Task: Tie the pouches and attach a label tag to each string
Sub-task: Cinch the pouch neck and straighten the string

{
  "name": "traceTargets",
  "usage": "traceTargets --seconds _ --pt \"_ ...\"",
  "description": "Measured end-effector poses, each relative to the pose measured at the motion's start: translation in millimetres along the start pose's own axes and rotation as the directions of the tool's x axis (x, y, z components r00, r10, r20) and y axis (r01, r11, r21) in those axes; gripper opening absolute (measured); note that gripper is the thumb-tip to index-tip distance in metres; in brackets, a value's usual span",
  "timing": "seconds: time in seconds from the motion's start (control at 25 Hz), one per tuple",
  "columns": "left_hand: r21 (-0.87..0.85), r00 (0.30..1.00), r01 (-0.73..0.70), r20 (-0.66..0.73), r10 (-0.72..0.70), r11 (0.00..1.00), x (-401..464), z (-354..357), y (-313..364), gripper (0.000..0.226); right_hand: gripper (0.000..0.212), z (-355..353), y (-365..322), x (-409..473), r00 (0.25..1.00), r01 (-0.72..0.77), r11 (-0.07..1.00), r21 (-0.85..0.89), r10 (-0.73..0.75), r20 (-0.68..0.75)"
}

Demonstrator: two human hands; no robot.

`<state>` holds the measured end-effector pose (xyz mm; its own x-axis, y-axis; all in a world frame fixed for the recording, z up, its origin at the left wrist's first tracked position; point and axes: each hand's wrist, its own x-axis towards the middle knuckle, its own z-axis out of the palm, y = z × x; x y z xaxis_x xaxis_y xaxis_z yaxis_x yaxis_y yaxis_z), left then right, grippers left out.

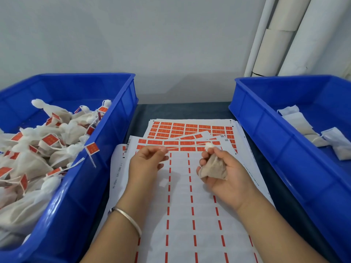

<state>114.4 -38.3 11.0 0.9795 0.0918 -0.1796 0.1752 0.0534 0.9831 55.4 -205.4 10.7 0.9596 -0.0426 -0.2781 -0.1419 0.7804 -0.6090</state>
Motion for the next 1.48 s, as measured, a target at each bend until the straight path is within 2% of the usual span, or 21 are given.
traceTargets --seconds 0.08,0.16,0.2,0.24,0.32,0.36,0.44,0.56,0.64,0.76,0.96,1.04,1.12,1.28,1.36,1.48 --pt "0.328 0.984 -0.165 0.119 0.133 0.93 -5.4 3.6 -4.9 0.01 0.015 -4.0 -2.3 1.5 0.996 0.056 0.998 -0.002 -0.056 -0.066" --pt "0.49 0.936 -0.318 0.297 0.187 0.812 -11.4 7.4 -6.8 0.014 0.015 -7.0 -2.6 2.8 0.986 0.119 0.985 -0.124 -0.132 -0.099" --pt "0.514 0.905 -0.381 0.378 0.196 0.769 -14.3 8.9 -6.5 0.015 0.016 -8.3 -1.5 3.6 0.979 0.141 0.956 -0.257 -0.174 -0.11" --pt "0.512 0.873 -0.434 0.443 0.204 0.742 -16.7 9.8 -5.7 0.016 0.017 -8.7 0.7 4.4 0.966 0.148 0.889 -0.432 -0.223 -0.129" --pt "0.453 0.809 -0.518 0.535 0.244 0.725 -21.3 10.8 -3.6 0.013 0.018 -7.7 5.3 5.0 0.921 0.116 0.651 -0.75 -0.353 -0.164" --pt "0.416 0.782 -0.554 0.557 0.28 0.721 -23.3 11.0 -2.5 0.013 0.019 -6.6 7.3 4.4 0.908 0.11 0.53 -0.84 -0.398 -0.132" --pt "0.343 0.76 -0.587 0.547 0.352 0.734 -26.5 10.9 -0.5 0.016 0.023 -4.0 11.0 1.2 0.93 0.144 0.374 -0.916 -0.367 -0.003" --pt "0.251 0.771 -0.571 0.492 0.405 0.782 -27.6 11.2 -0.1 0.018 0.026 -2.3 18.5 -3.0 0.953 0.247 0.179 -0.952 -0.222 0.206" --pt "0.201 0.782 -0.542 0.476 0.401 0.816 -26.7 13.0 -2.9 0.017 0.026 0.0 21.4 -4.9 0.938 0.328 0.118 -0.937 -0.163 0.307" --pt "0.154 0.798 -0.486 0.48 0.365 0.86 -25.5 14.9 -8.4 0.02 0.028 1.4 19.2 -7.4 0.918 0.397 0.171 -0.902 -0.105 0.384" --pt "0.277 0.792 -0.539 0.488 0.367 0.796 -26.2 16.2 -10.8 0.019 0.031 -0.9 19.0 -7.9 0.92 0.39 0.226 -0.893 -0.057 0.388" --pt "0.308 0.815 -0.524 0.452 0.362 0.794 -29.2 18.7 -11.9 0.016 0.025 -1.4 21.5 -6.8 0.912 0.41 0.202 -0.889 -0.107 0.396" --pt "0.303 0.841 -0.499 0.396 0.369 0.812 -32.0 21.4 -12.8 0.014 0.02 -2.3 22.3 -5.4 0.889 0.437 0.131 -0.89 -0.213 0.405" --pt "0.264 0.898 -0.394 0.314 0.308 0.88 -33.8 27.4 -13.0 0.013 0.029 -2.3 26.4 -4.3 0.828 0.444 -0.018 -0.896 -0.375 0.417" --pt "0.228 0.934 -0.3 0.267 0.237 0.926 -32.2 29.1 -12.2 0.015 0.031 -1.7 30.4 -4.4 0.788 0.446 -0.08 -0.891 -0.437 0.434" --pt "0.111 0.966 -0.073 0.256 0.043 0.991 -28.4 27.8 -9.4 0.018 0.036 -1.8 32.2 -5.7 0.742 0.467 -0.081 -0.881 -0.506 0.44"
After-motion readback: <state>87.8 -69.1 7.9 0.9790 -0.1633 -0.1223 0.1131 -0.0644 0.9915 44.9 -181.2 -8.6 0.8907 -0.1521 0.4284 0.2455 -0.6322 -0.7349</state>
